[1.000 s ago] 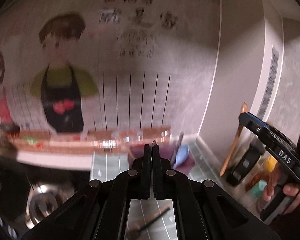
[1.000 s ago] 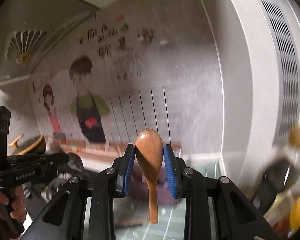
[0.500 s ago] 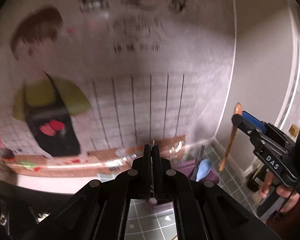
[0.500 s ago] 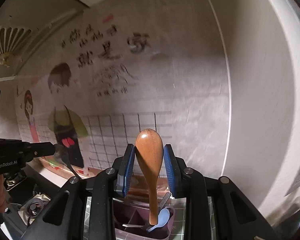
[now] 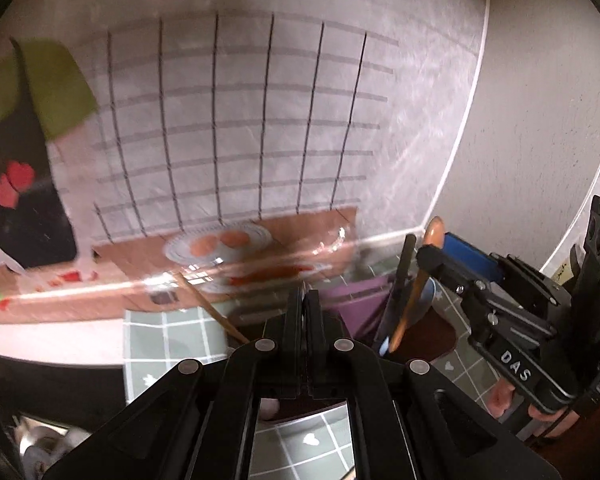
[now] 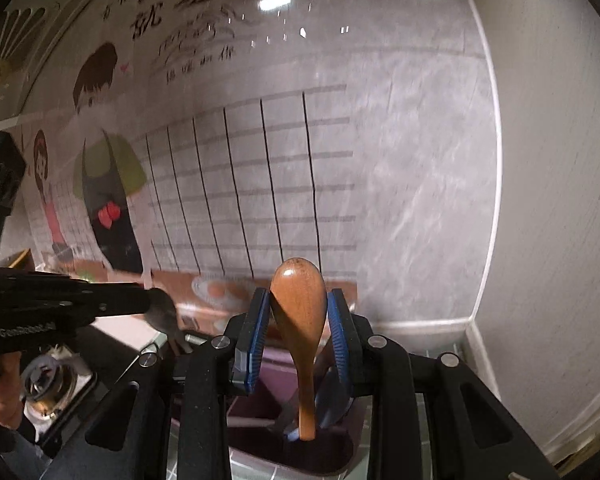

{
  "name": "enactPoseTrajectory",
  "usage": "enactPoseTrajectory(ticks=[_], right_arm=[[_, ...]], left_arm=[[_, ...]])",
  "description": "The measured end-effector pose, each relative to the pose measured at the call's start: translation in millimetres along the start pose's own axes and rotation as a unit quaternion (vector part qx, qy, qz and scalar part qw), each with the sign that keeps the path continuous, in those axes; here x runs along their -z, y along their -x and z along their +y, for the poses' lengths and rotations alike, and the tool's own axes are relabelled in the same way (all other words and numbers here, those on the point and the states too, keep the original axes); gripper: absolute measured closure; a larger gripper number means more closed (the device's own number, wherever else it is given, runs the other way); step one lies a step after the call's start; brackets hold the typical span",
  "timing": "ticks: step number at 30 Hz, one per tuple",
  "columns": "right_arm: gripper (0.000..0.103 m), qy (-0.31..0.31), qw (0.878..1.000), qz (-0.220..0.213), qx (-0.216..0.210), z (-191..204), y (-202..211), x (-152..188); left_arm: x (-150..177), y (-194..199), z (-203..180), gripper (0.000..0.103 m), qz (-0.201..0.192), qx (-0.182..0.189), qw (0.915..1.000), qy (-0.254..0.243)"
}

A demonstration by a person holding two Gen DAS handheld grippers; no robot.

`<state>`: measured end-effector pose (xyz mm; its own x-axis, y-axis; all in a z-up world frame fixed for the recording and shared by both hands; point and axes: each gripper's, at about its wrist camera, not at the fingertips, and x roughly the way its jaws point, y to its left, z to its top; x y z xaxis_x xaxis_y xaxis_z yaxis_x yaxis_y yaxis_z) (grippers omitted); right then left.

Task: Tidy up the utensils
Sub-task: 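Insert the wooden spoon with the right tool while the left tool inserts the metal spoon, then grasp the dark black-handled spoon on the mat with the right tool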

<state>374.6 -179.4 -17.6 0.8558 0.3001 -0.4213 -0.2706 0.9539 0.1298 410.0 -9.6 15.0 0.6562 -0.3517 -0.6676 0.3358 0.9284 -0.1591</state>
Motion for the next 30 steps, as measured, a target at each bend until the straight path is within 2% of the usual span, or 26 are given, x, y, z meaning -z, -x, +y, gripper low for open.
enactPoseTrajectory(ticks=[4,6,7,8,10,11,15,19,23,27,30], right_arm=[[0.074,-0.022,0.998,0.049,-0.025,-5.9,-10.0,10.0],[0.074,-0.027,0.997,0.063,-0.032,-7.2,-11.8,13.0],[0.074,-0.026,0.997,0.069,-0.034,-8.2,-10.2,13.9],[0.074,-0.025,0.997,0.069,-0.033,-8.9,-7.1,14.6],[0.074,-0.025,0.997,0.066,-0.036,-10.6,1.2,14.6],[0.074,-0.023,0.997,0.062,-0.036,-11.1,6.0,13.8],[0.074,0.000,0.998,0.054,-0.025,-7.1,28.8,13.0],[0.074,0.025,0.997,0.073,-0.032,3.2,44.2,22.6],[0.074,0.043,0.991,0.104,-0.068,17.8,53.7,42.4],[0.074,0.074,0.980,0.143,-0.117,41.6,56.1,69.4],[0.074,0.104,0.968,0.173,-0.146,64.0,53.1,92.3]], left_arm=[[1.9,-9.2,-0.1,0.099,0.010,0.022,0.9996,0.016],[2.0,-5.0,-0.3,0.095,0.005,0.027,0.9993,0.025],[1.9,-0.5,-0.1,0.085,-0.001,0.029,0.9992,0.028],[2.1,5.2,0.3,0.072,-0.006,0.031,0.9991,0.030],[5.0,19.6,1.0,0.053,-0.020,0.031,0.9987,0.034],[7.4,26.3,1.7,0.048,-0.027,0.032,0.9984,0.037],[27.4,51.5,9.3,0.046,-0.064,0.018,0.9954,0.069],[58.1,68.6,16.9,0.045,-0.041,-0.011,0.9954,0.087],[94.8,92.3,21.4,0.045,-0.033,-0.073,0.9938,0.078],[131.7,113.4,40.3,0.045,-0.012,-0.073,0.9906,0.115],[159.9,129.0,55.2,0.045,-0.011,-0.092,0.9851,0.145]])
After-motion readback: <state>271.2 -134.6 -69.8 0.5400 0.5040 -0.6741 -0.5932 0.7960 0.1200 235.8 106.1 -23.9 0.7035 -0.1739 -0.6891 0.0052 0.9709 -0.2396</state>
